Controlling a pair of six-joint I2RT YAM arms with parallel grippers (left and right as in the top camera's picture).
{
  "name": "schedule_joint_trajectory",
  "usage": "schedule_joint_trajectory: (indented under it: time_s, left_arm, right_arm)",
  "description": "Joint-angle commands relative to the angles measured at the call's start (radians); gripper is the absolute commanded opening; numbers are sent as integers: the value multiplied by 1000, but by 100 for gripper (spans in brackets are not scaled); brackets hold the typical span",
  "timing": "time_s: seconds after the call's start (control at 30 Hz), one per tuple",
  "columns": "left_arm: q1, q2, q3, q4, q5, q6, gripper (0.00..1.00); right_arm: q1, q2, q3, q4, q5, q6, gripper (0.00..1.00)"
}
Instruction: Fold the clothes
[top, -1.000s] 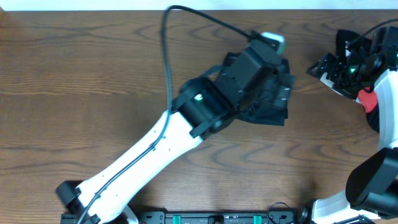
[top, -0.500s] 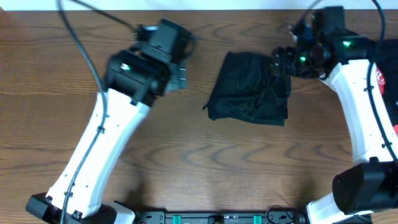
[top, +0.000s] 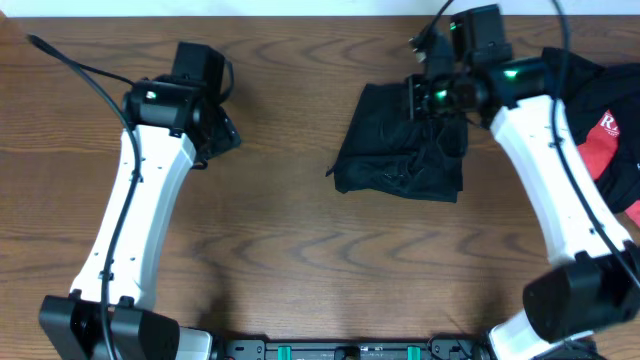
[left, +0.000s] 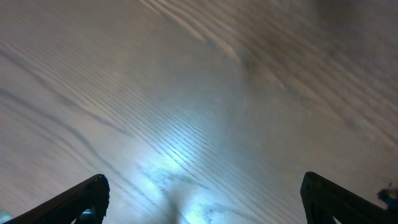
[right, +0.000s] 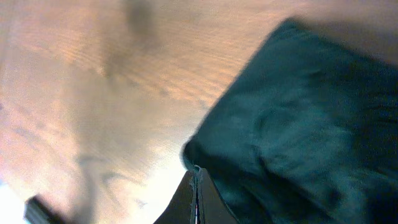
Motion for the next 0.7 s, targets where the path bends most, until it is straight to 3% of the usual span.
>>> schedule_joint_trajectory:
  time_s: [0.0,0.13,0.33,0.57,0.67]
  left_arm:
    - [2,-13,-52,29,51,-12,98]
    - [2,-12,-94,54,57,-12,98]
    - [2,-12,-106,60,57,-11,98]
    - [2,-12,-106,63,57,-11,98]
    - [2,-12,-106,72,57,-12,98]
  right_arm:
    - [13,78,-46,18,-171,-17,1]
    - [13,169,-55,17,-265,-49,1]
    - [1,294,-55,-20,-257,-70,1]
    - [-78,340,-55,-128,93,-35,1]
    - [-109,340,-55,-153,156,-60,1]
